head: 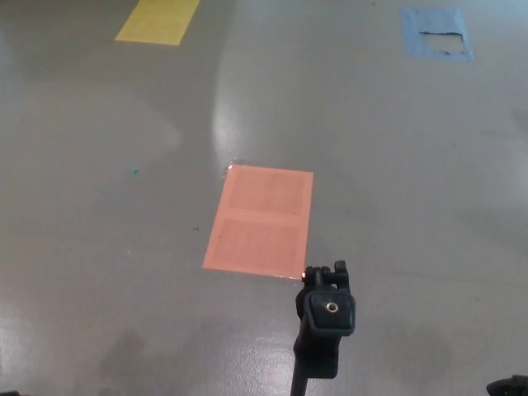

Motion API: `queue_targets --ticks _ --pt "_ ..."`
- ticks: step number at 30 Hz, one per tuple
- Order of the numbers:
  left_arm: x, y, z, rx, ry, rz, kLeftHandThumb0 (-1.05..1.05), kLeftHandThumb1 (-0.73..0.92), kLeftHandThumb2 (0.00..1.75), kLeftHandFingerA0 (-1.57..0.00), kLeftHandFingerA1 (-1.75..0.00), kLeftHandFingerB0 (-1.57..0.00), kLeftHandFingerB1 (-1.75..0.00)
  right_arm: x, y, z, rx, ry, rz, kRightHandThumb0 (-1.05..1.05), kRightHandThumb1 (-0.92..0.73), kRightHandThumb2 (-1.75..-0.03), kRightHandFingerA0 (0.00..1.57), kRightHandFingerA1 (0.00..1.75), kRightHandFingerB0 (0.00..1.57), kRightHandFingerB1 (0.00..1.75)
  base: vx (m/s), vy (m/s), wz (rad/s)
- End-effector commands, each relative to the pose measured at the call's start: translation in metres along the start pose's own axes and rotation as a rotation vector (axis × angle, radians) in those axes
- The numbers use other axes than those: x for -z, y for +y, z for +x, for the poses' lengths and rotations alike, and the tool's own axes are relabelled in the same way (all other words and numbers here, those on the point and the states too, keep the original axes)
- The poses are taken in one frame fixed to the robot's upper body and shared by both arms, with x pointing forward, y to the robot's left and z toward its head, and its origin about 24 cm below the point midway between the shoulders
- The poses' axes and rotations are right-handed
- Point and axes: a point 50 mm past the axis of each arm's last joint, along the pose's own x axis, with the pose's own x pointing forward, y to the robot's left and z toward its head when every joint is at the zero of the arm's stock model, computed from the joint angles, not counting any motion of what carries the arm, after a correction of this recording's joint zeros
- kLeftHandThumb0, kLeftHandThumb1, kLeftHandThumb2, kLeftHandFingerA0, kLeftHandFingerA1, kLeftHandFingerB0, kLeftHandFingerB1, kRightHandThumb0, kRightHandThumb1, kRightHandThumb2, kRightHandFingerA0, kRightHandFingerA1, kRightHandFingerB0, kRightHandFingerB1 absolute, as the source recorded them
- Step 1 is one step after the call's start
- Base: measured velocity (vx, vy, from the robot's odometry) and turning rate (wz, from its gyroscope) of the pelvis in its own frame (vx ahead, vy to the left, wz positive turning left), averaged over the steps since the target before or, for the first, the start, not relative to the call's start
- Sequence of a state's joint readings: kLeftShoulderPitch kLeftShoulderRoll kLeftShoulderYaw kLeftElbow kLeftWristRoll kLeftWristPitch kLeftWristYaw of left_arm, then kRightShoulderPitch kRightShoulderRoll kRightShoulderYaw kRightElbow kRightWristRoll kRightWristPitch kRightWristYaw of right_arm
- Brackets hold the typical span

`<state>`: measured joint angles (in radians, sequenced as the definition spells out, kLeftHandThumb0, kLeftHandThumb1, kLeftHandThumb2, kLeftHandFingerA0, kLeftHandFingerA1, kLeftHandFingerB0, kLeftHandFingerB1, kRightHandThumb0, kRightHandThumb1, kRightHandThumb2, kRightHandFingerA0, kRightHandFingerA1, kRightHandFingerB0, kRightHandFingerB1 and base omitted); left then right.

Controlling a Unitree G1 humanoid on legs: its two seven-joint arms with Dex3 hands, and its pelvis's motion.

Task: The robot uses its left hand to grab the top of a phone stand kept on the floor and rotates it anti-clockwise

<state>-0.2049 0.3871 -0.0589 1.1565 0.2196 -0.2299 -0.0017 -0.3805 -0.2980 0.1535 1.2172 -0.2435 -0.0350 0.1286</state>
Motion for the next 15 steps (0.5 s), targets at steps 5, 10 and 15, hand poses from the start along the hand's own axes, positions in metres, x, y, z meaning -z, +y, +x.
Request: queue_targets --ticks 5,10,15 --pt "-0.018 0.000 -0.001 0.011 -0.185 -0.010 -0.39 0.53 0.65 -0.24 -0.37 -0.18 -0.33 0.008 -0.008 -0.002 -0.023 0.018 -0.034 -0.51 -0.78 -0.63 0.54 0.39 0.24 0.29 0.00 0.000 0.00" --pt "-0.058 -0.008 -0.014 0.040 -0.503 -0.013 -0.46 0.52 0.69 -0.18 -0.39 -0.11 -0.34 0.009 -0.006 -0.002 -0.029 0.016 -0.039 -0.50 -0.79 -0.63 0.53 0.39 0.23 0.29 0.00 0.000 0.00" --pt "-0.114 -0.017 -0.057 0.087 -0.884 0.055 -0.46 0.49 0.68 -0.24 -0.42 -0.12 -0.35 0.008 -0.006 -0.002 -0.029 0.010 -0.039 -0.57 -0.66 -0.89 0.48 0.52 0.20 0.42 0.00 0.000 0.00"
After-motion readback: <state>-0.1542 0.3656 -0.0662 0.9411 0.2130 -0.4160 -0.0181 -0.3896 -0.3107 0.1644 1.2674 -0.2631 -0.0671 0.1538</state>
